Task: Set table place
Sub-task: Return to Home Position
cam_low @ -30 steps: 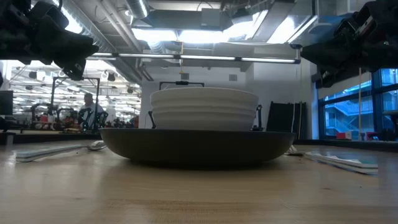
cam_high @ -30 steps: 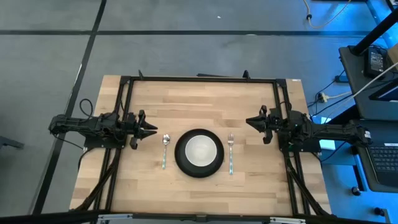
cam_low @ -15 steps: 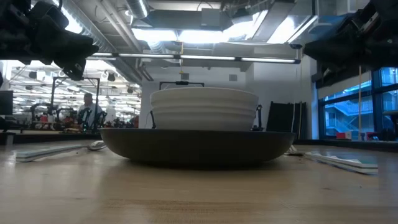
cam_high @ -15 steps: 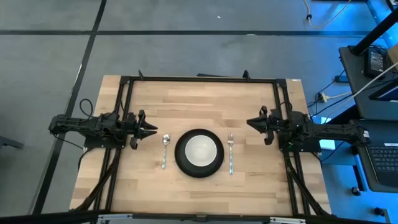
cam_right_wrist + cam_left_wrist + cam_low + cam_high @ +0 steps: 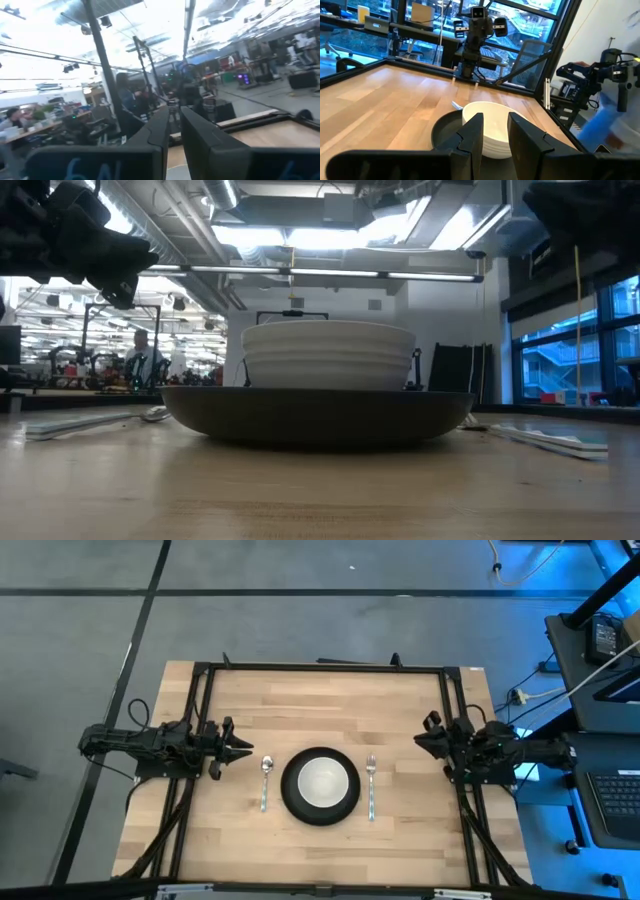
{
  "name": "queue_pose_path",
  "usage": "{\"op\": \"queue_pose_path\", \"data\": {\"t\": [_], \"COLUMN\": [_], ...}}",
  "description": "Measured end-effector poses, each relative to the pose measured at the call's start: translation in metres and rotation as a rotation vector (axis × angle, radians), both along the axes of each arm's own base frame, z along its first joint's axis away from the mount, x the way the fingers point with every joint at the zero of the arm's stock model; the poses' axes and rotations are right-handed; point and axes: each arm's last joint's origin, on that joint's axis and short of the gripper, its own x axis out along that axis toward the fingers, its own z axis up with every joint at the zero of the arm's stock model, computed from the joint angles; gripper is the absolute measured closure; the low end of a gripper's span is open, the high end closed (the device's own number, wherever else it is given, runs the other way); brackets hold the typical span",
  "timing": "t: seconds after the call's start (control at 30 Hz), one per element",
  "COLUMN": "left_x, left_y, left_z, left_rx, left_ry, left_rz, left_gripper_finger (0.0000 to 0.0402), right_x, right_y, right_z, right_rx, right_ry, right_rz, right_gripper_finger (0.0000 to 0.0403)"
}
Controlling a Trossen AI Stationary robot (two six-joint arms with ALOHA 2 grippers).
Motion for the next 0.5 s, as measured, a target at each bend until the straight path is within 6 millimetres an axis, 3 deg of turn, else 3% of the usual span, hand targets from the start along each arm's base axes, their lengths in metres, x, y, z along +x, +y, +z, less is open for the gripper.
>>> {"op": "queue_pose_path", "data": {"t": [0.5], "left_x": [0.0000], "left_y": [0.0001], "left_z": [0.0000], "left_rx": [0.000], "left_ry": [0.000], "left_rz": [0.003], "left_gripper_finger": [0.0319], "right_x": [0.0006], "right_y": [0.0030], "right_z": [-0.0021], "right_rx": [-0.004], "right_ry": [0.021], "right_rz": [0.039], "right_gripper_finger": [0.0354]}}
